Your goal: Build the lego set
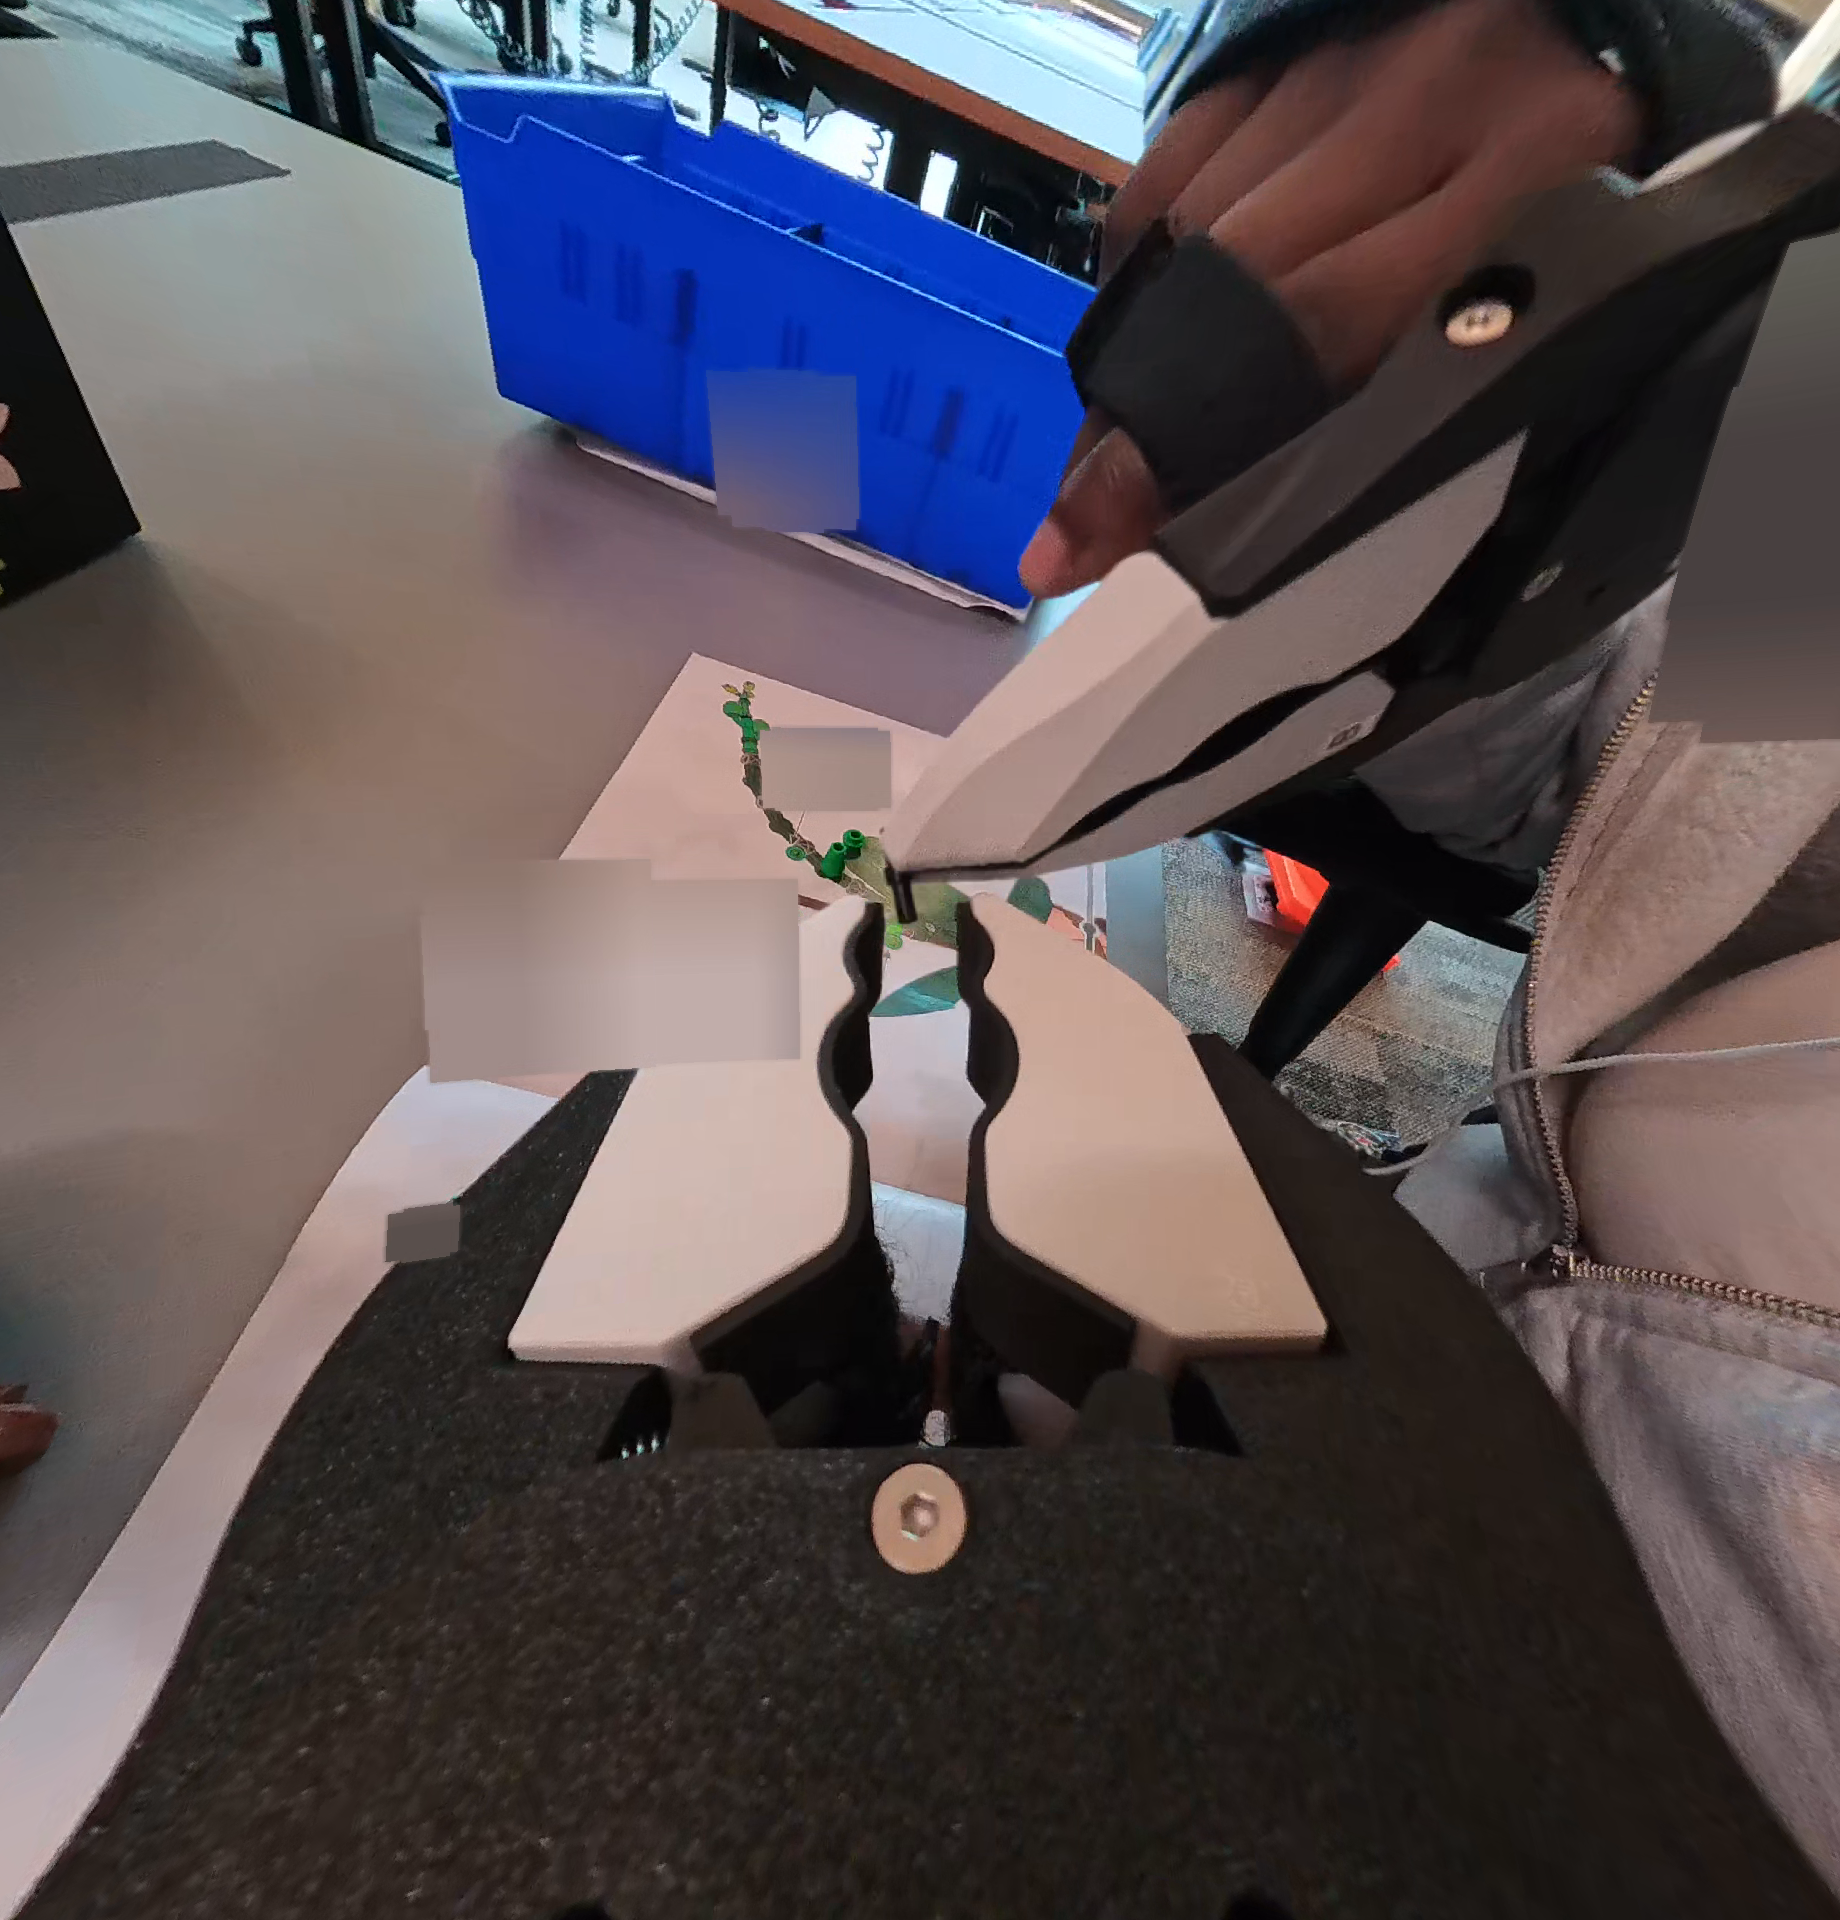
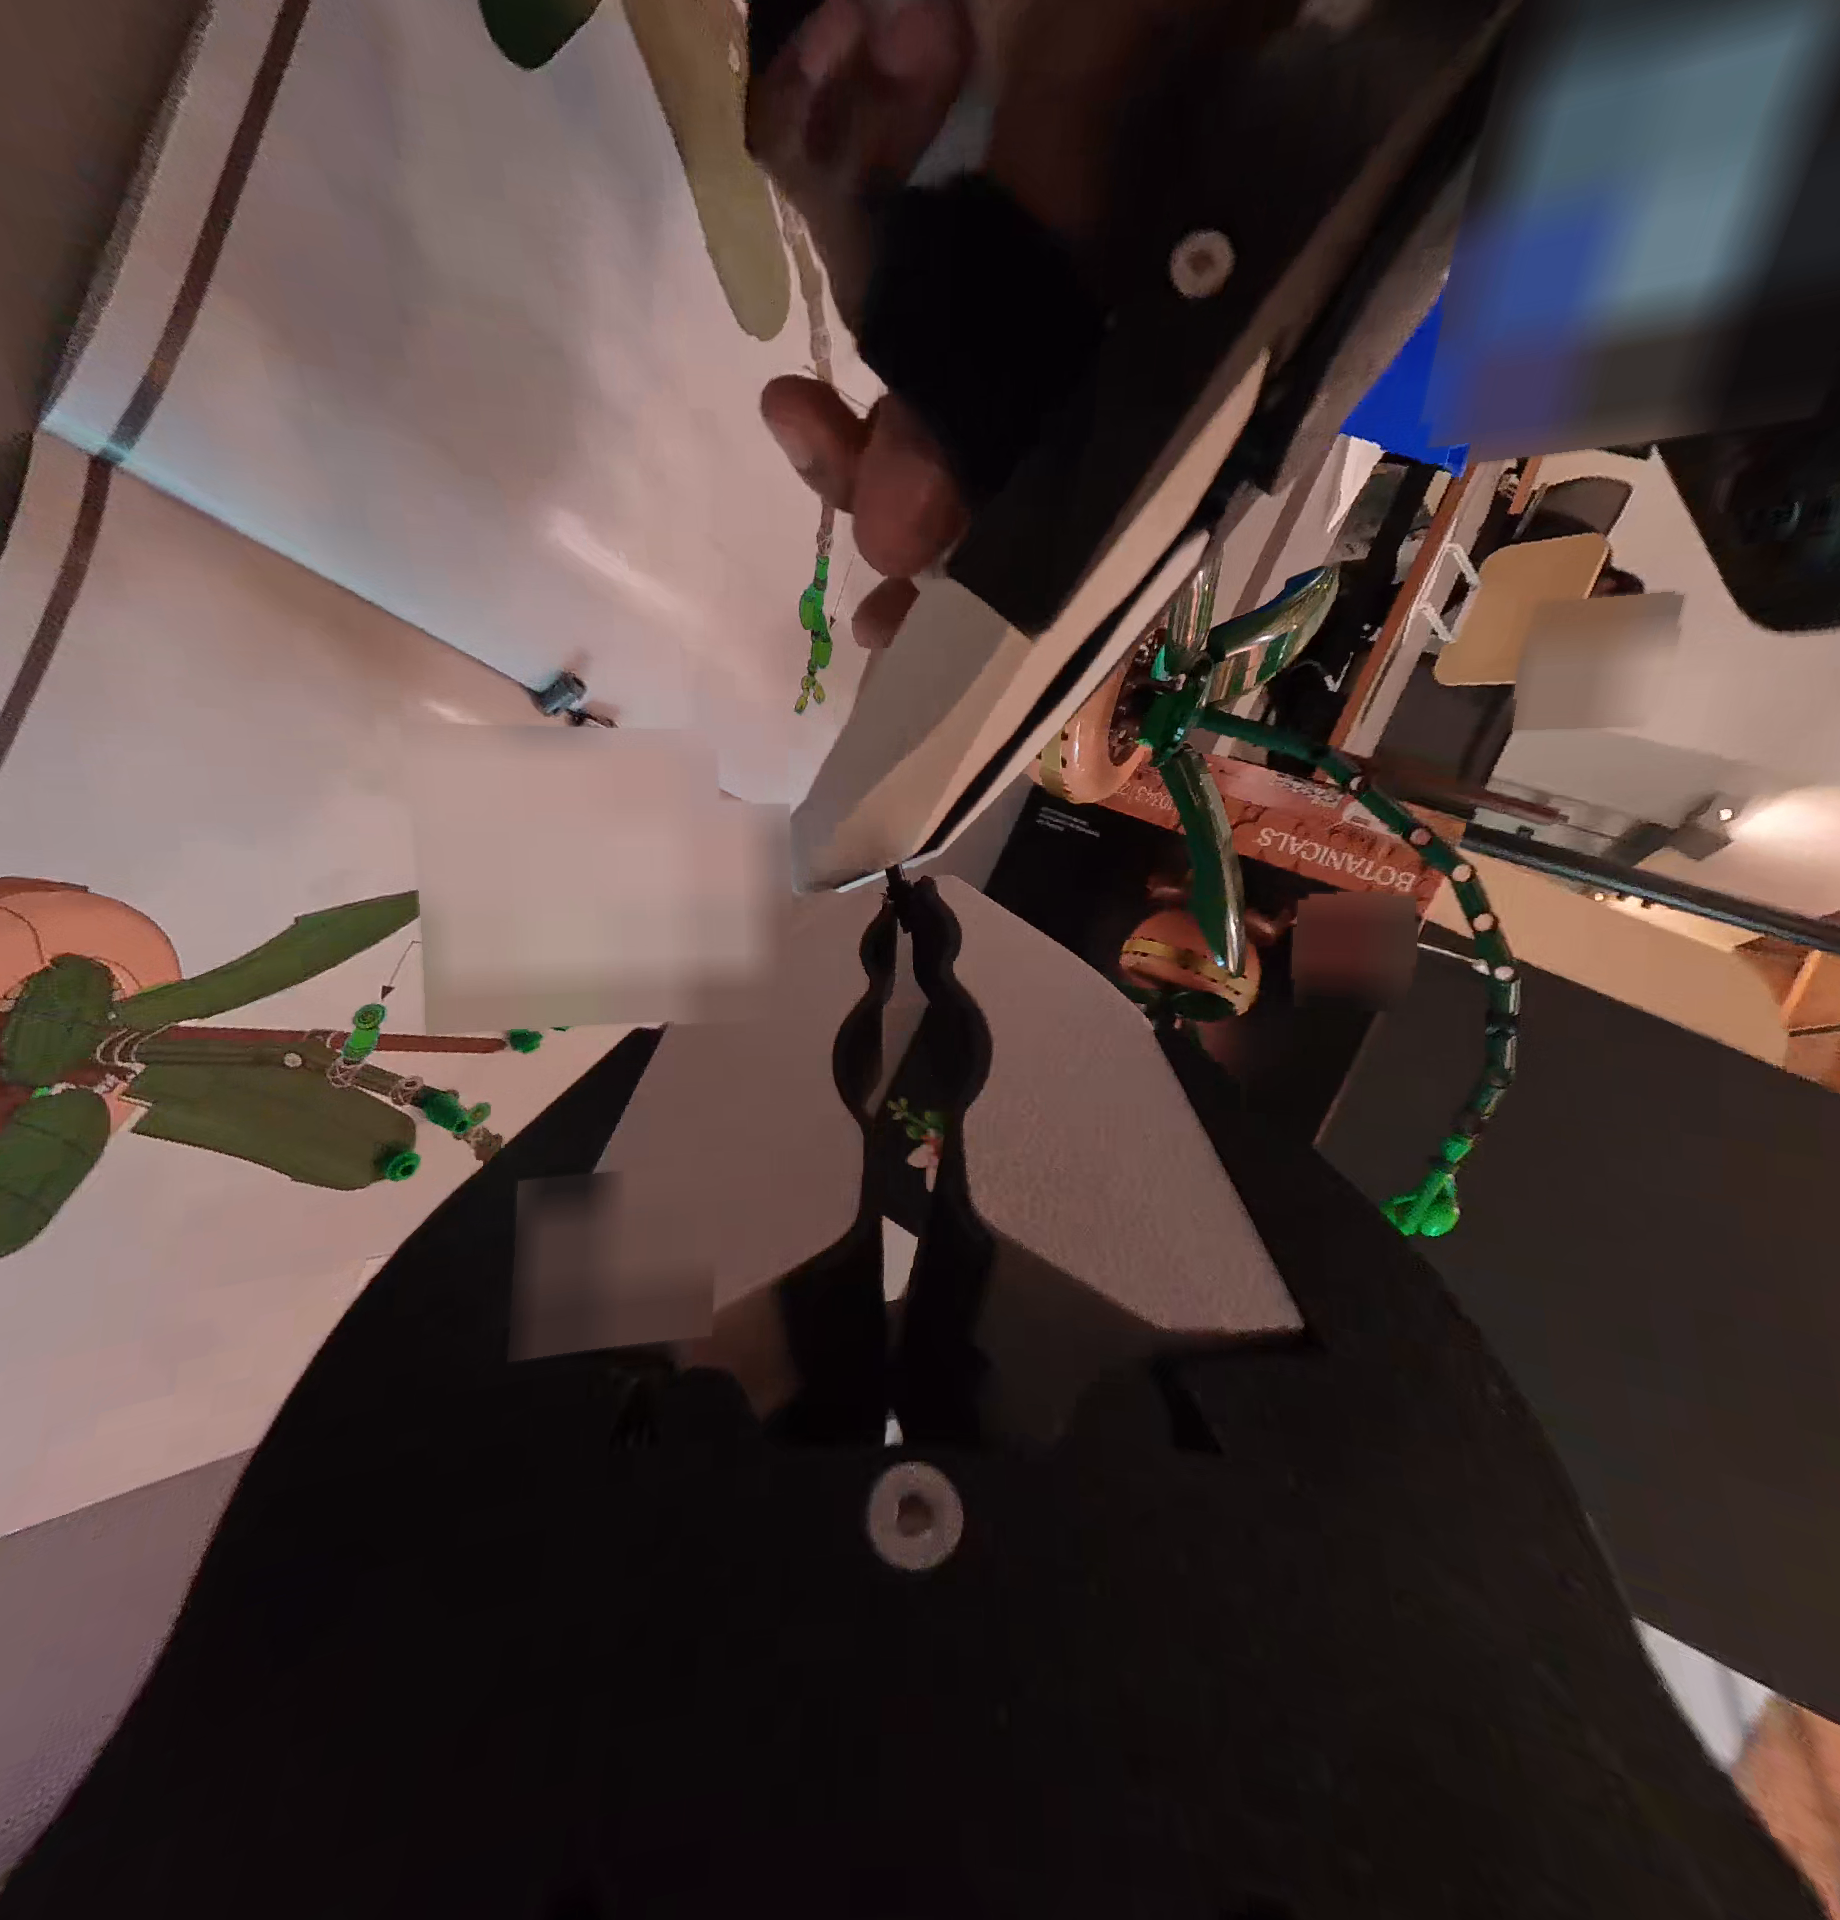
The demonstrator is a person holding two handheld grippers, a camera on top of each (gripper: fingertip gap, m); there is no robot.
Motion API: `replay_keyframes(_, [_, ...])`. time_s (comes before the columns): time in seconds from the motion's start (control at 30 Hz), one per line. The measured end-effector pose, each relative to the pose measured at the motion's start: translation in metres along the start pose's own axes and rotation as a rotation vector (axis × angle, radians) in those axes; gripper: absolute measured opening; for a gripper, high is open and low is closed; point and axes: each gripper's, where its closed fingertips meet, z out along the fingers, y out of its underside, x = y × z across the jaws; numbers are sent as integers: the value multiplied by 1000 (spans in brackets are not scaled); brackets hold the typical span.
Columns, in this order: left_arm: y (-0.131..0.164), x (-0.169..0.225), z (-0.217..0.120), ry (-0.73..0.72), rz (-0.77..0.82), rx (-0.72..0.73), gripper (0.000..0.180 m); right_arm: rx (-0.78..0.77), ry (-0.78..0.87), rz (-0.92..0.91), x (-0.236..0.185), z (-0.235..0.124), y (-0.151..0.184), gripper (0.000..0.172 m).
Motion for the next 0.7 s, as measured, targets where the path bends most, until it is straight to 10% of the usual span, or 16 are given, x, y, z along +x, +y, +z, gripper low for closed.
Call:
replay_keyframes(0.47, [0, -1, -2, -22, 63, -10, 1, 55, 47, 36, 7, -3, -8, 3])
replay_keyframes(0.7, [-38, -3, -25, -2, 102, 317, 1, 605, -110, 1061, 44, -16, 4, 22])
